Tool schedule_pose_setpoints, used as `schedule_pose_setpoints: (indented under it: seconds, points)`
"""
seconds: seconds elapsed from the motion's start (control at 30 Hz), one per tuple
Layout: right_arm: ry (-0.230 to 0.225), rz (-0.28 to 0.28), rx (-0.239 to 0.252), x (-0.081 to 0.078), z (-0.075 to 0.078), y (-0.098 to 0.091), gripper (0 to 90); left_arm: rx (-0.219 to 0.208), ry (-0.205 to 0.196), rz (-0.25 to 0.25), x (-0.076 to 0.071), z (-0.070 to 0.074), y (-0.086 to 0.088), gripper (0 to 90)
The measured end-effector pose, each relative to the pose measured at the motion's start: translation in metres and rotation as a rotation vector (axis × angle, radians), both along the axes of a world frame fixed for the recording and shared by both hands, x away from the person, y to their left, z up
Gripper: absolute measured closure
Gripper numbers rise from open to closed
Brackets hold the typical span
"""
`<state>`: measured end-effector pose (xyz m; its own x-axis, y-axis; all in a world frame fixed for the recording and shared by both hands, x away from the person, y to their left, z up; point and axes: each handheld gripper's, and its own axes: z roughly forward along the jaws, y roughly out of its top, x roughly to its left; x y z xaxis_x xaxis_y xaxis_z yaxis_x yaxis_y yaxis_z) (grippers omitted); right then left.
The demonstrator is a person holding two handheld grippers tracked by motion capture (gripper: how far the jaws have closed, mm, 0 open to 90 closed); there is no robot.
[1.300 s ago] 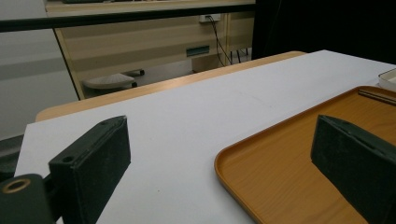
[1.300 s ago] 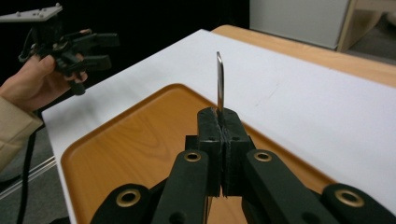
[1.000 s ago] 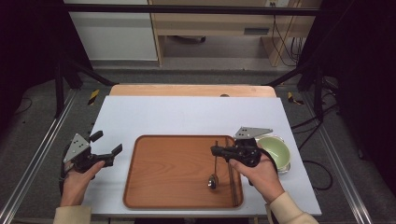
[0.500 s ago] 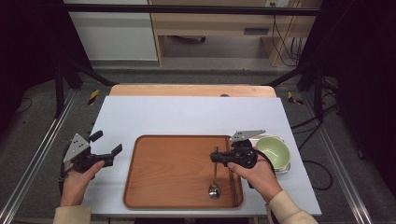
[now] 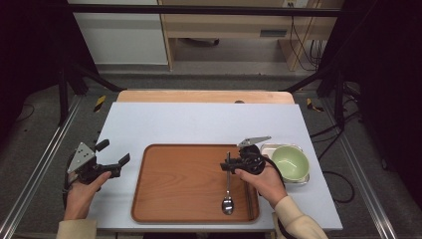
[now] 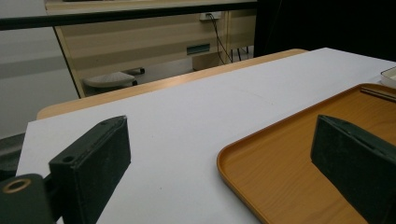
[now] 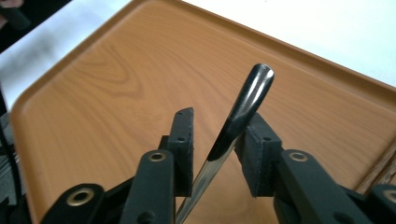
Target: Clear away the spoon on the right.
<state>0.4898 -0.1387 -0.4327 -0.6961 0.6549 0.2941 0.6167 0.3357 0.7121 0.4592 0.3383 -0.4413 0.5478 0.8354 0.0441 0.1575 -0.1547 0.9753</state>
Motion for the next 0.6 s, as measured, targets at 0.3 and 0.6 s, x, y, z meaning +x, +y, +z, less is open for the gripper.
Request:
schedule_pose_setpoints:
  seconds: [0.3,0.6]
  points:
    - [0.018,-0.063,-0.037,0.008,-0.011,0.007,62.1,0.004,0.000,-0.001,0.000,0.000,0.000,4.6]
    - [0.015,-0.147,-0.047,0.013,-0.013,0.007,42.4,0.001,-0.002,-0.001,0.000,0.000,0.000,4.6]
